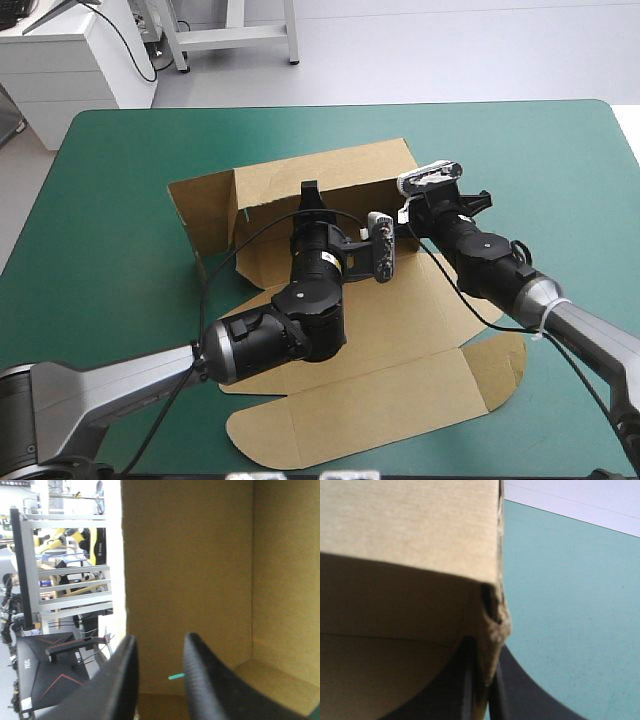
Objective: Fold the box
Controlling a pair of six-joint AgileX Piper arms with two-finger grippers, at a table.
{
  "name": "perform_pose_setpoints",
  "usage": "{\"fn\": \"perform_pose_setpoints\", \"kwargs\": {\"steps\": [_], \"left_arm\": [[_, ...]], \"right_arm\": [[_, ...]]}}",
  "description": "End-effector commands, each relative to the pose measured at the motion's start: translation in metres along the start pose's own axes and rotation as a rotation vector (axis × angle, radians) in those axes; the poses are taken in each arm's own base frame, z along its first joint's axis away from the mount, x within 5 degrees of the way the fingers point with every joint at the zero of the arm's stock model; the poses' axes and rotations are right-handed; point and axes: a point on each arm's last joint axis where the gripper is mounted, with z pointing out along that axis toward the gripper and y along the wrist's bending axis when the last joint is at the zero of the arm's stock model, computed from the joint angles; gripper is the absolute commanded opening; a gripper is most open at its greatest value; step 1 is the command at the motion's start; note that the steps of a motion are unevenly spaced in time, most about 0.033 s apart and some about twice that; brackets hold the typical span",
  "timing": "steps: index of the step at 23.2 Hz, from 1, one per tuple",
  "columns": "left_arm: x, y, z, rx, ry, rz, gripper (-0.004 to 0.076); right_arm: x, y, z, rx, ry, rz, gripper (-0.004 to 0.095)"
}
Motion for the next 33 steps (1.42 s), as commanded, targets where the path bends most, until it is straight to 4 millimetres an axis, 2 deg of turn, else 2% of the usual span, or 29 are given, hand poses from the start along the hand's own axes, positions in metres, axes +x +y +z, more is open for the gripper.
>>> {"fn": "perform_pose_setpoints", "kwargs": {"steps": [1,4,6,8,11,14,16,21,25,27,29,33], "left_arm": [[0.013,0.026,-0.031,0.071,-0.07,0.028,0.0001],[0.019,0.027,-0.038,0.266,-0.112,0.081,0.0001],[0.034,0.041,-0.033,0.428,-0.126,0.011,0.0001],[0.062,0.071,-0.016,0.494,-0.109,-0.164,0.0001],[0.117,0.111,0.006,0.604,-0.112,-0.503,-0.0008],[0.158,0.13,0.016,0.643,-0.131,-0.745,-0.0008],[0.205,0.145,0.024,0.641,-0.134,-0.981,-0.0008],[0.27,0.158,0.024,0.582,-0.111,-1.302,-0.0008],[0.313,0.157,0.018,0.538,-0.072,-1.45,-0.0008],[0.325,0.153,0.018,0.526,-0.039,-1.484,-0.0008],[0.325,0.152,0.019,0.53,-0.038,-1.486,-0.0008],[0.324,0.153,0.019,0.531,-0.053,-1.487,-0.0008]], "right_arm": [[-0.018,-0.01,-0.008,0.054,-0.06,-0.037,-0.0021],[-0.018,-0.011,-0.008,0.066,-0.058,-0.059,-0.002],[-0.018,-0.012,-0.008,0.075,-0.057,-0.058,-0.0021],[-0.018,-0.012,-0.008,0.074,-0.054,-0.05,-0.0021],[-0.016,-0.014,-0.007,0.074,-0.038,-0.026,-0.0021],[-0.014,-0.016,-0.007,0.075,-0.013,-0.025,-0.0021],[-0.013,-0.017,-0.006,0.077,-0.003,-0.044,-0.0021],[-0.013,-0.016,-0.006,0.07,-0.004,-0.07,-0.0021],[-0.014,-0.018,-0.005,0.048,-0.013,-0.076,-0.0021],[-0.014,-0.022,-0.004,0.019,-0.026,0.027,-0.0021],[-0.017,-0.018,-0.003,-0.076,-0.052,0.101,-0.0021],[-0.02,-0.008,-0.005,-0.185,-0.08,0.097,-0.0021]]}}
